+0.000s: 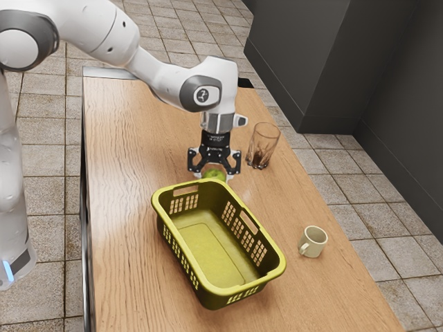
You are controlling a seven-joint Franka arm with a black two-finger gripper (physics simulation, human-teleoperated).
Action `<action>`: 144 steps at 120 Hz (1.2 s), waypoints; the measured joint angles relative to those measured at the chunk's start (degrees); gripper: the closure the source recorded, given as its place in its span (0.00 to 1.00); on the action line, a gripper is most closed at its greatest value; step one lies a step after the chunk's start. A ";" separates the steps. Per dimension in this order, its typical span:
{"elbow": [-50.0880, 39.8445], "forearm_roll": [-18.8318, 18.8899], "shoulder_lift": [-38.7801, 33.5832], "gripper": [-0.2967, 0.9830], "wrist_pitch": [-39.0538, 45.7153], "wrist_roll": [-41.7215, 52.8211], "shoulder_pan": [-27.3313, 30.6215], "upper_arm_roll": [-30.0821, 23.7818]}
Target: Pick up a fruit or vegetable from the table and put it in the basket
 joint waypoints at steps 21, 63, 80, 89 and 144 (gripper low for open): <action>0.20 0.87 -2.55 0.58 -0.23 -0.51 1.06 6.28; 3.23 13.23 -16.22 0.51 -0.55 -7.23 -15.15 1.87; 3.30 12.63 -14.37 0.51 -0.50 -9.69 -19.02 -0.45; 3.32 11.39 -13.65 0.51 -0.45 -11.06 -19.78 -3.06; 7.55 7.64 -9.42 0.26 -0.24 -16.46 -17.73 -2.67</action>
